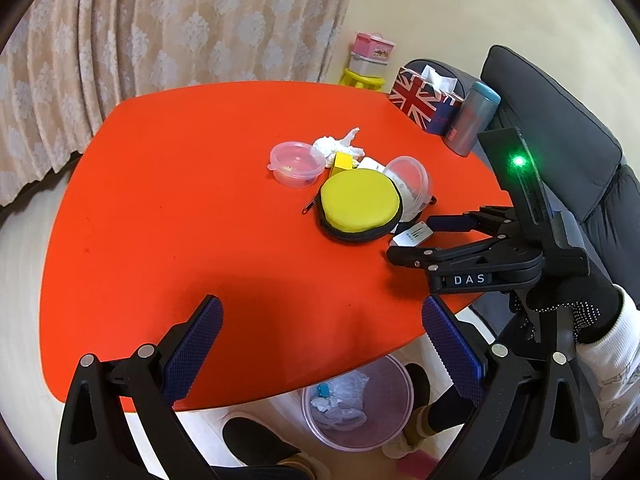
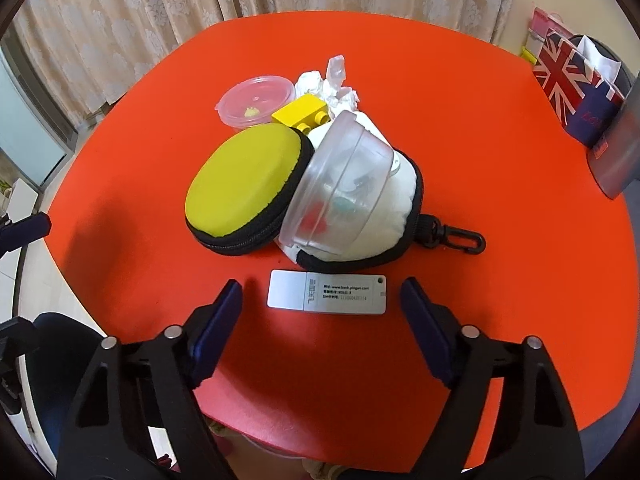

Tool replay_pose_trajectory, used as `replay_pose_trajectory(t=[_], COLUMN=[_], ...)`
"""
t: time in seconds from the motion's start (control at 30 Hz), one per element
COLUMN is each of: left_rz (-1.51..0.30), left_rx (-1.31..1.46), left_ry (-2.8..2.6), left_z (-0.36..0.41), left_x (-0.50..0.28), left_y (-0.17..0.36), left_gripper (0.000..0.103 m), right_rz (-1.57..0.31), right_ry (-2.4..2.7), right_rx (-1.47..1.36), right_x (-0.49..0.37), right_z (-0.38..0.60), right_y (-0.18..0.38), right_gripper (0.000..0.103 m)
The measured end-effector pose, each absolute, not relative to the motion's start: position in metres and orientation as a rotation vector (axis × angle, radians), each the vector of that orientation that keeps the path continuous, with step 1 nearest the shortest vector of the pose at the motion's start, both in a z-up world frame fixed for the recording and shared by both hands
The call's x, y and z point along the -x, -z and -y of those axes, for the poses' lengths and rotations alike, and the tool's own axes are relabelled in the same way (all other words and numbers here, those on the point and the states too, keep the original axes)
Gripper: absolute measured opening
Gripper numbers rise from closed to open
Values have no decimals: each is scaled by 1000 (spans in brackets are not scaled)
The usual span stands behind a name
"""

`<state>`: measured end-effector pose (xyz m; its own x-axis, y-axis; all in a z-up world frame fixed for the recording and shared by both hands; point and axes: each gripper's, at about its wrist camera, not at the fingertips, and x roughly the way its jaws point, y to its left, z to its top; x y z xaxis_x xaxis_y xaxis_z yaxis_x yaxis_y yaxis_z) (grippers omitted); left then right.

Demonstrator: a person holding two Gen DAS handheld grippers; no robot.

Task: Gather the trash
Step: 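Move the right gripper to the white card and grasp it, then grasp the yellow zippered case with the left gripper while the right holds the card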

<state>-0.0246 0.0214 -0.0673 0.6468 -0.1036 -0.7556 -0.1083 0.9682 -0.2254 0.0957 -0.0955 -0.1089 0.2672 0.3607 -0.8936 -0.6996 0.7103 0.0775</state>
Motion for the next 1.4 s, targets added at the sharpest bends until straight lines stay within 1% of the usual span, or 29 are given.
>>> replay_pose_trajectory(t=[0.03, 0.07, 0.1, 0.4, 0.7, 0.87, 1.4], left_rz=[-870, -871, -871, -868, -858, -864, -936], left_rx=[261, 261, 261, 249, 224, 228, 337], left_ry=[-2, -1, 0, 8, 22, 51, 92], left_z=[-22, -21, -21, -17, -13, -11, -17], left_x=[25, 25, 25, 20, 7, -8, -66], left_y=[68, 68, 68, 64, 56, 55, 72], left_gripper=[96, 96, 96, 96, 96, 96, 96], right_rz=[-1075, -1068, -1065, -1064, -1037, -1030, -1013], right_ry=[-731, -723, -721, -743, -790, -810, -802], right_rx=[374, 382, 384, 370, 335, 314, 275], right_x=[-96, -95, -96, -95, -88, -87, -90], right_z=[96, 96, 97, 105, 128, 140, 166], right_y=[109, 108, 108, 106, 76, 62, 50], right_gripper=[65, 62, 58, 57, 57, 57, 57])
